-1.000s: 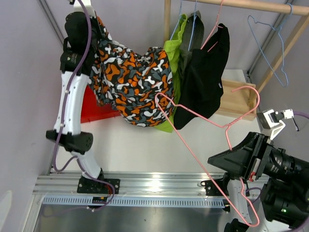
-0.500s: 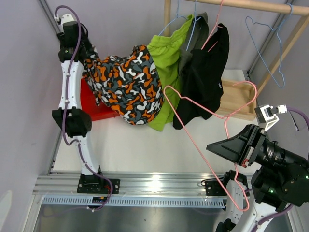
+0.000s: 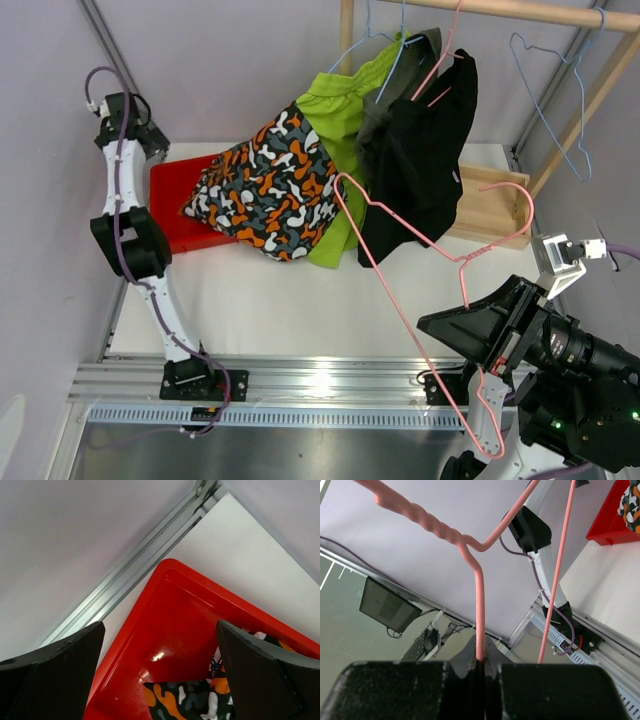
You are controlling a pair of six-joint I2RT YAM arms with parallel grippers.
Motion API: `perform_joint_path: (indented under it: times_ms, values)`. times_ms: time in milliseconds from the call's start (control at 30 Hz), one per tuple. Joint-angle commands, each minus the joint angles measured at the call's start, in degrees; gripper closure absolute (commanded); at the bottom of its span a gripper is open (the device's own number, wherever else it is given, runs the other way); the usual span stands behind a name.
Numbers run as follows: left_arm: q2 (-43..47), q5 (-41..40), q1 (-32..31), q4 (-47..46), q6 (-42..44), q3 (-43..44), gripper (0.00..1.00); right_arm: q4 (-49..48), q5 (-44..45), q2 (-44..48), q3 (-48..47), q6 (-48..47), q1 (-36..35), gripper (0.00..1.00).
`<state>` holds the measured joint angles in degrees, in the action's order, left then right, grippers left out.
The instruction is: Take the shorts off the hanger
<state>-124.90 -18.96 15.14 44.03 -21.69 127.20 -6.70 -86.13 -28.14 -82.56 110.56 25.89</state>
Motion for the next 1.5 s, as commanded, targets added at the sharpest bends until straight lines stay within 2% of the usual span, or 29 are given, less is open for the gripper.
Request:
perform_joint_path:
  times_ms: [0,133,267,400,467,667,733,867,933,1100,1200,1333,1400,1467]
  values:
    - [9.65,16.63,-2.19,-4.91,-1.61,-0.19,0.01,0.46,-2.55,-0.43,-0.32,-1.58,0.92,1.0]
    - [15.81,18.17,-10.72,-7.73,4.01,-2.83,0.01,-0.34,-2.64,-0.16,-0.84,-1.14,1.44,1.0]
    - [21.17,17.99,-17.59,-4.92,6.93,-5.98,0.01,2.65,-2.82,0.54,-1.19,-2.54,1.45,1.0]
    - [33.91,19.3,-18.12,-11.04,6.74,-22.49,0.01,4.23,-2.82,0.89,-1.63,-3.77,0.74,1.0]
    - [41.56,23.25,-18.04,-13.43,7.62,-30.57,0.01,5.55,-2.73,1.33,-1.55,-4.74,0.57,1.0]
    - [51.33,36.52,-18.04,-17.31,10.44,-41.85,0.01,8.54,-2.64,2.13,-1.37,-6.24,0.39,1.0]
    - [51.86,40.47,-18.04,-17.13,10.36,-44.21,0.01,8.63,-2.73,2.04,-1.72,-6.5,0.39,1.0]
    - [53.36,44.79,-18.74,-22.4,9.57,-49.31,0.01,9.95,-2.73,2.56,-1.02,-7.2,0.13,1.0]
    - [52.92,46.2,-19.7,-23.11,9.65,-49.41,0.01,9.95,-2.73,2.74,-0.67,-7.29,0.04,1.0]
    - [50.55,46.2,-21.73,-23.55,10.0,-50.64,0.0,10.3,-2.56,3.09,-0.14,-7.56,0.04,1.0]
    - [49.15,43.58,-23.48,-24.69,10.79,-51.87,0.02,10.21,-2.56,3.71,1.17,-7.56,-0.05,1.0]
    - [47.13,40.41,-24.8,-25.92,11.76,-52.49,0.34,9.69,-2.55,4.23,2.76,-7.38,-0.31,1.0]
    - [46.42,39.71,-24.89,-26.62,11.94,-53.01,0.39,9.43,-2.47,4.58,3.99,-7.29,-0.49,1.0]
    - [45.63,38.48,-25.33,-26.63,12.55,-53.02,0.5,9.16,-2.29,4.94,4.6,-7.29,-0.49,1.0]
